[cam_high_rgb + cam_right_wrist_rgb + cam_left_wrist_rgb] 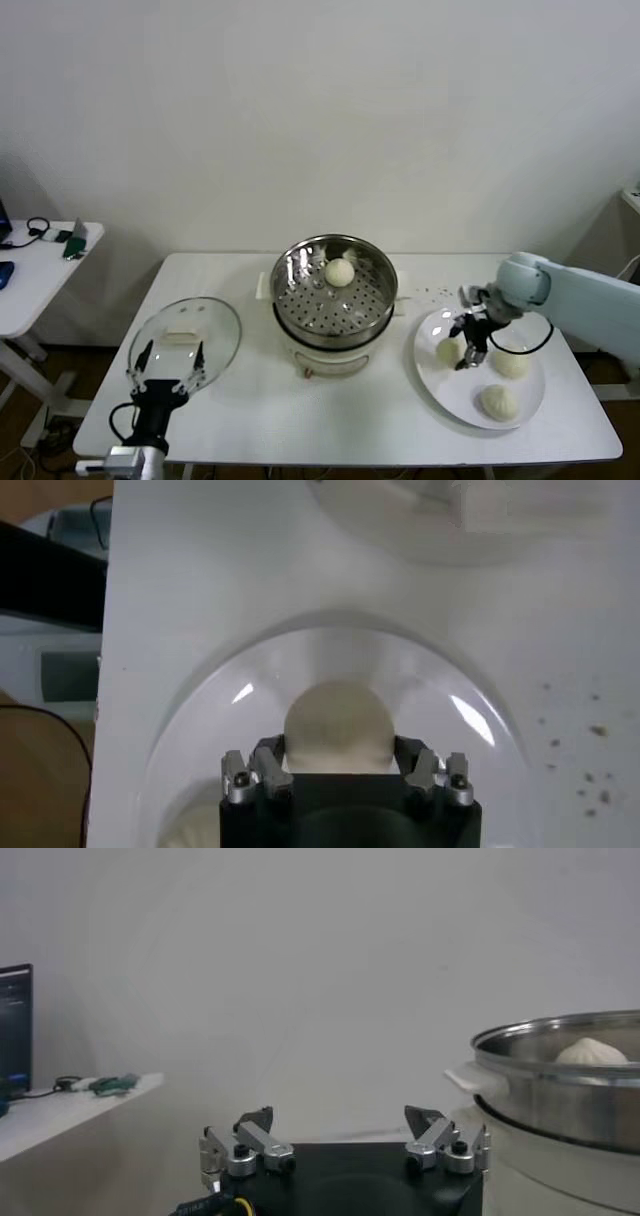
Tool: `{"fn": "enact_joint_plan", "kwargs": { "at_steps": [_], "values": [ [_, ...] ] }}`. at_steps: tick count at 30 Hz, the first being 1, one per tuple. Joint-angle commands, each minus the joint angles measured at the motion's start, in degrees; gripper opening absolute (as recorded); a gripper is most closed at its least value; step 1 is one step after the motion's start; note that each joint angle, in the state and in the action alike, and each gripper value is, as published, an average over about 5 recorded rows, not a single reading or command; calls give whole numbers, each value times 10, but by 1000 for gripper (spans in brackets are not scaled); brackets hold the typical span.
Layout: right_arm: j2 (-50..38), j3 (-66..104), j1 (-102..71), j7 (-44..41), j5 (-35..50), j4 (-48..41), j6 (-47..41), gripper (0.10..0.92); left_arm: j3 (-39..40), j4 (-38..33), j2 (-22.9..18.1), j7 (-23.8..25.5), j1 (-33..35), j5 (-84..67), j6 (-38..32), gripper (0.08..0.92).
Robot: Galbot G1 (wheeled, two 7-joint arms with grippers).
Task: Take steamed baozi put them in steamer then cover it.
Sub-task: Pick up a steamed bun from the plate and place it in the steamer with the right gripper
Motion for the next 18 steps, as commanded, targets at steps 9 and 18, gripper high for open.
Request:
{"fn": "enact_joint_plan", "kwargs": {
  "at_steps": [9, 18],
  "values": [
    [128, -195, 354, 4, 236, 9, -11, 704, 20, -9, 2, 0, 6, -6, 6, 823],
    [274, -139, 276, 53, 301, -27, -64, 704, 28, -20, 4, 1, 3, -5, 10, 823]
  ]
}}
